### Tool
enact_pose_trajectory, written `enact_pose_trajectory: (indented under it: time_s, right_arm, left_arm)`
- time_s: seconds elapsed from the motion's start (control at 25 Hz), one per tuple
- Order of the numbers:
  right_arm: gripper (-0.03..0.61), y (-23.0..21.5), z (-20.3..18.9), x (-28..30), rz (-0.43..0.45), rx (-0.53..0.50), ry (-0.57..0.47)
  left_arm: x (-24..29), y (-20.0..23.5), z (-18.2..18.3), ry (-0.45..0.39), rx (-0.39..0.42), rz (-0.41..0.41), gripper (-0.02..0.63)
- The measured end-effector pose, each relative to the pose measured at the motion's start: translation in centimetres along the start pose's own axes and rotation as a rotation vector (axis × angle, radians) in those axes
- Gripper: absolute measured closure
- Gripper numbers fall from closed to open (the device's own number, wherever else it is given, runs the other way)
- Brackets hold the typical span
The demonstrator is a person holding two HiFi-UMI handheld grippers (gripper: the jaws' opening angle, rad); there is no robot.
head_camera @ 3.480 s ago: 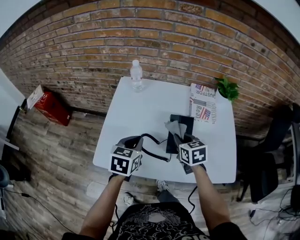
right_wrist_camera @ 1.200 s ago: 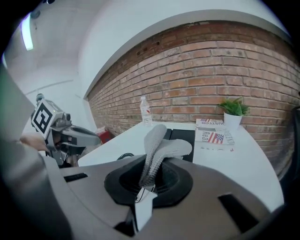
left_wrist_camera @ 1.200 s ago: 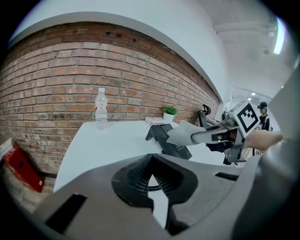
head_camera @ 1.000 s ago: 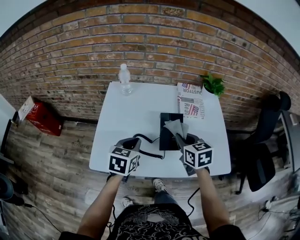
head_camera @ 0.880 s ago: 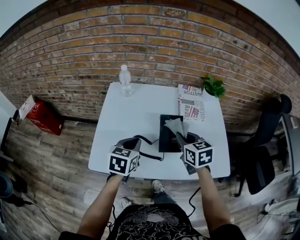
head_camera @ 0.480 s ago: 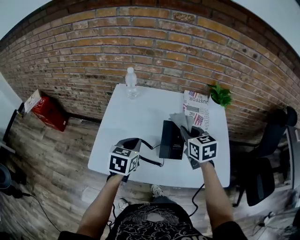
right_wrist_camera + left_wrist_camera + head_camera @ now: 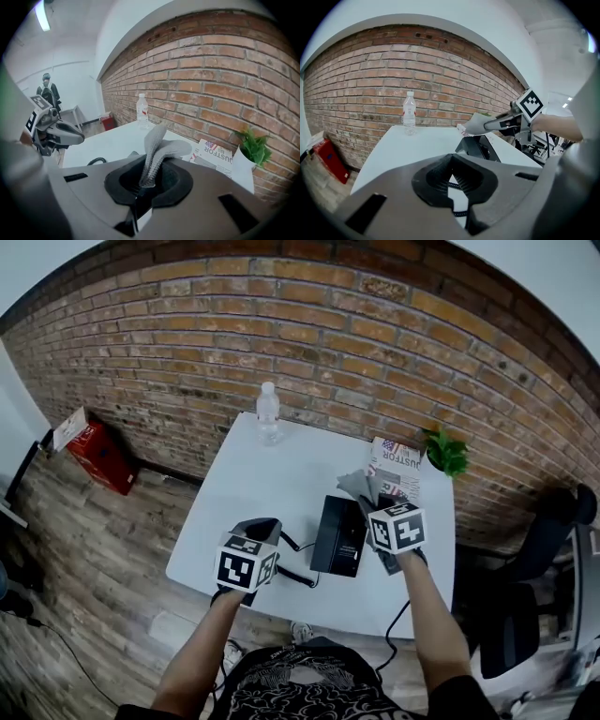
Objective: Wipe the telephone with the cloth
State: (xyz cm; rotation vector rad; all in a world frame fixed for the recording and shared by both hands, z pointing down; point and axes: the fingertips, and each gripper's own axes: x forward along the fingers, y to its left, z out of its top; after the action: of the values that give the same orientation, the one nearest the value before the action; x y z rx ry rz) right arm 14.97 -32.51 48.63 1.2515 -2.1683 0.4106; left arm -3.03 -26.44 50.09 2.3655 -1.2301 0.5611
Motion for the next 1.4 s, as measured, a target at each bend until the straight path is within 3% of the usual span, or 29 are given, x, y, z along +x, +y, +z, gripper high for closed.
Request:
enact_pose_trajectory:
  time_s: [0.4, 1.4]
  right_arm:
    - [0.568, 1.3, -1.3, 3.1, 0.086, -0.056, 0.132]
    - [0.568, 4.6, 0.2, 5.7, 0.152, -0.131, 0.155]
  left_arm:
    - [-0.7, 1.6, -1.0, 0.004, -0.032, 0.046, 0.607]
    - [-2.2, 3.2, -2.1, 0.012, -0.046, 0.071, 0.607]
